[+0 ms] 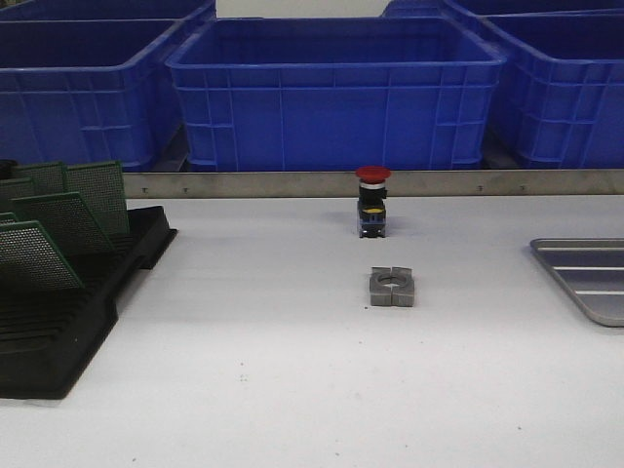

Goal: Place circuit board on tray
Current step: 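Reach the left gripper into the black rack and grasp a green circuit board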

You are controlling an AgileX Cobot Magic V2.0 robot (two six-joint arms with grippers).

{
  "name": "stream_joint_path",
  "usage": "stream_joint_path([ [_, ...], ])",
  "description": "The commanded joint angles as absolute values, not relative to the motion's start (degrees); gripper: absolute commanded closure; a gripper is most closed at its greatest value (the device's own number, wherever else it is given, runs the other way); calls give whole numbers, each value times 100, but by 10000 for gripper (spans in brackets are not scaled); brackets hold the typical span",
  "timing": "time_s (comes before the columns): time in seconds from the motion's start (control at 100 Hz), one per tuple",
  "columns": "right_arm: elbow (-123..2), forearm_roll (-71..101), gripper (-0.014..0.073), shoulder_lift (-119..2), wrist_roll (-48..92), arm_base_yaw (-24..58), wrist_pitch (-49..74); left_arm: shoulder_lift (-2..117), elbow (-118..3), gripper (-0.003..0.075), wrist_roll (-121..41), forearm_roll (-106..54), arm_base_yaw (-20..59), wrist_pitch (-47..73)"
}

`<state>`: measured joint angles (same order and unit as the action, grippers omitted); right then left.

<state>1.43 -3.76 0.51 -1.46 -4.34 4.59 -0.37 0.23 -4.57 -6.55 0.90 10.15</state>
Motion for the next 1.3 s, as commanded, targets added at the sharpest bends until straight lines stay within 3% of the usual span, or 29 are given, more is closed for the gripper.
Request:
stream_joint_path([
  [0.0,150,-418,655,187,-145,-477,0,-192,131,741,-418,-662,88,567],
  [0.69,150,-418,655,187,-145,-477,0,-192,131,741,-418,-662,88,556],
  [1.07,150,-418,655,187,-145,-477,0,-192,118,741,-418,-744,88,-944],
  [1.29,150,-418,655,187,-145,-477,0,-137,-549,741,-418,-744,88,-100],
])
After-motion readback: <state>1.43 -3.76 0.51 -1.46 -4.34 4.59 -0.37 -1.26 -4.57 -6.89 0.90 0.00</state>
